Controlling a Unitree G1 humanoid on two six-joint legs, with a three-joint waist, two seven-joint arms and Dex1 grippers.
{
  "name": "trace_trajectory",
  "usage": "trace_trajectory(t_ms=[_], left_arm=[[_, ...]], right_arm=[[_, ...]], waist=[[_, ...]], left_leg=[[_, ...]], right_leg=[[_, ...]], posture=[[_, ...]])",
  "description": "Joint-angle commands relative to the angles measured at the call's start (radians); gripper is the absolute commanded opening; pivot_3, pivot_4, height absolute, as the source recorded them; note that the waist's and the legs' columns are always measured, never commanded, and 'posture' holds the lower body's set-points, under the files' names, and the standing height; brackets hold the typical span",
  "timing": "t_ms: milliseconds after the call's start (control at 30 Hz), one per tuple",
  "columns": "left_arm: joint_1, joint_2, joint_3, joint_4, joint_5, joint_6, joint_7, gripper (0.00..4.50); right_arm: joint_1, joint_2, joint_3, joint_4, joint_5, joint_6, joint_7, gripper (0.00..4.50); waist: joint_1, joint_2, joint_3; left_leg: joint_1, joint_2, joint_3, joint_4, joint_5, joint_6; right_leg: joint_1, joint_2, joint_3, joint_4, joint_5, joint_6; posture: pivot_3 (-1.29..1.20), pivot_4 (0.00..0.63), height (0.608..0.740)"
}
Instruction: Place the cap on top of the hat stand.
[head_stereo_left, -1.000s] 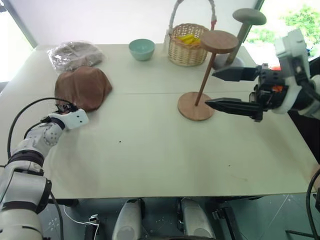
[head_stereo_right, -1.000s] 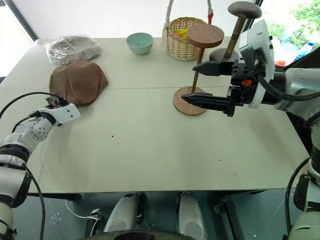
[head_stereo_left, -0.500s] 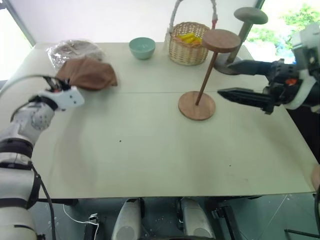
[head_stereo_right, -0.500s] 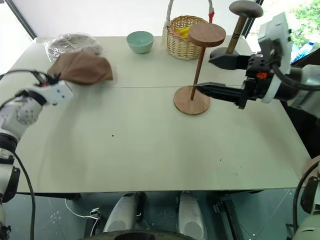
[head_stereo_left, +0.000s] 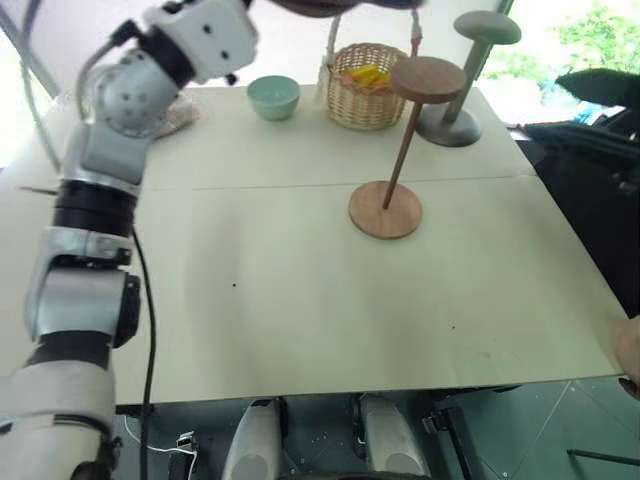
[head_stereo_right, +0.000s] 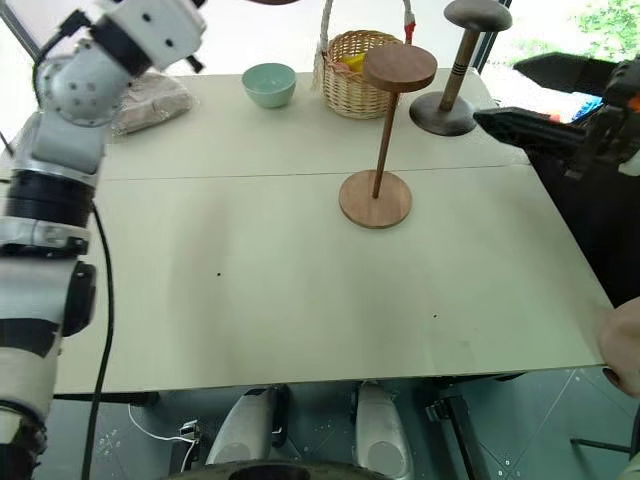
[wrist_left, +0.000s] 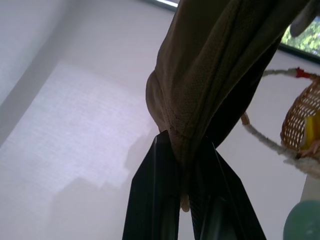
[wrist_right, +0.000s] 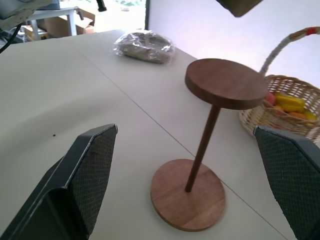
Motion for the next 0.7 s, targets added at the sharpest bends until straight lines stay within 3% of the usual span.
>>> trace_trajectory(t_ms=[33, 400, 700], left_arm=[[-0.056, -0.047, 0.005, -0.050, -0.044, -0.002, -0.033, 0.07], [0.011, -0.151, -0.086, -0.054, 0.016, -0.066, -0.093, 0.07], [0.108, -0.162, -0.120, -0.106, 0.071, -0.045, -0.115, 0.07]], right_arm=[[-0.008, -0.012, -0.061, -0.025, 0.021, 0.003, -0.024, 4.50], [0.036, 0.031, -0.119, -0.094, 0.088, 0.032, -0.117, 4.50], [0.040, 0.038, -0.096, -0.113, 0.113, 0.025, -0.152, 4.50]], waist=[[-0.004, 0.000, 0.000], [-0.006, 0.000, 0.000], [-0.006, 0.000, 0.000]], left_leg=[[0.000, 0.000, 0.000, 0.000, 0.000, 0.000], [0.000, -0.001, 0.000, 0.000, 0.000, 0.000], [0.000, -0.001, 0.000, 0.000, 0.000, 0.000]], right_leg=[[0.000, 0.000, 0.000, 0.000, 0.000, 0.000], [0.000, 0.000, 0.002, 0.000, 0.000, 0.002], [0.000, 0.000, 0.002, 0.000, 0.000, 0.002]], posture=[[0.00, 0.150, 0.740], [0.00, 0.150, 0.740], [0.00, 0.150, 0.740]])
